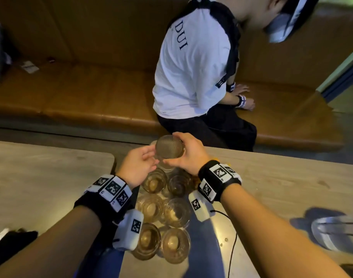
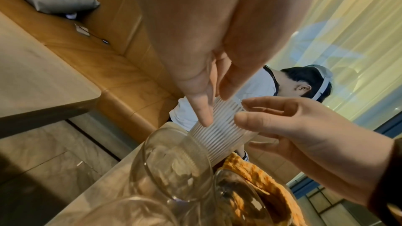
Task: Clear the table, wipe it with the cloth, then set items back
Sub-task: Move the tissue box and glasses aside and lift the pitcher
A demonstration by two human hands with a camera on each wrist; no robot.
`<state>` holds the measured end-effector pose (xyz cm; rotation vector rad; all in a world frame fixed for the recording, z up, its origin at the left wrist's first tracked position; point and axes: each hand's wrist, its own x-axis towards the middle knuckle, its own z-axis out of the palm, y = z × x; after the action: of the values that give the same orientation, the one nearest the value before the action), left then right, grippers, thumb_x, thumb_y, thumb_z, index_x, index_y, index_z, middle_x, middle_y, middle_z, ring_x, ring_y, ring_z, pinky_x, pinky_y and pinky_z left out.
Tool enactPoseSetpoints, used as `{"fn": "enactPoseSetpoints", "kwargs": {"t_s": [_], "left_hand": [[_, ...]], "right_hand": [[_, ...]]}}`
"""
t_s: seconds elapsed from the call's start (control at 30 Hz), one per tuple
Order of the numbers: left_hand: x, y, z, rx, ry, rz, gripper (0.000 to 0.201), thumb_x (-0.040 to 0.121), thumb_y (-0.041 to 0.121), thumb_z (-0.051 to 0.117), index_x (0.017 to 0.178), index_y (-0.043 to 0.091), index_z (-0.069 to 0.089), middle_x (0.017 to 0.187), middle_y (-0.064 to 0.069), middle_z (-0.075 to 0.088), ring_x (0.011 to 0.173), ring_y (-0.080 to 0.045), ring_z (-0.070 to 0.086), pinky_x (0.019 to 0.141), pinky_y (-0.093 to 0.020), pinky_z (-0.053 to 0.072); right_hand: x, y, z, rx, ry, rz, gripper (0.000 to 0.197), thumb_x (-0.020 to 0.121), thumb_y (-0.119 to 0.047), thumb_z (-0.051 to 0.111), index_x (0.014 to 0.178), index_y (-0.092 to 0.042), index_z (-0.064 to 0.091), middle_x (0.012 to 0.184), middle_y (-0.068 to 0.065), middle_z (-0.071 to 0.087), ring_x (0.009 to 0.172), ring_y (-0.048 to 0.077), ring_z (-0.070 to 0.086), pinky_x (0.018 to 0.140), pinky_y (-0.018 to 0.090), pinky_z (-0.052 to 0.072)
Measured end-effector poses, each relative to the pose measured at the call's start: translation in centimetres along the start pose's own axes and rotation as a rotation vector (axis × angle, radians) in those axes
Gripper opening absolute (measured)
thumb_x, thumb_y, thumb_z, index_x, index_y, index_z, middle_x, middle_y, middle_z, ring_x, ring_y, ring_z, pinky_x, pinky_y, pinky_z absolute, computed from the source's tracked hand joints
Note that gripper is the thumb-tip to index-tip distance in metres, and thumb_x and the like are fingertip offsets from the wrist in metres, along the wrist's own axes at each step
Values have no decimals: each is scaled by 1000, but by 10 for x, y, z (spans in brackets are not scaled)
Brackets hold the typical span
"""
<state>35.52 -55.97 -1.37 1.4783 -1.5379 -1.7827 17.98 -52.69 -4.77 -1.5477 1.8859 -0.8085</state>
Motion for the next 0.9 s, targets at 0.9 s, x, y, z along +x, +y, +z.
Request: {"fn": "enactPoseSetpoints", "kwargs": {"t_s": [0.9], "left_hand": [[-97, -4, 29, 475, 232, 403, 49, 91, 16, 63, 134, 34, 47, 134, 11, 48, 123, -11, 49, 106, -37, 44]], "right_hand": [[-102, -28, -52, 34, 150, -94, 81, 84, -30, 75, 150, -20, 30, 149, -2, 37, 135, 8, 35, 106, 15, 24]]}}
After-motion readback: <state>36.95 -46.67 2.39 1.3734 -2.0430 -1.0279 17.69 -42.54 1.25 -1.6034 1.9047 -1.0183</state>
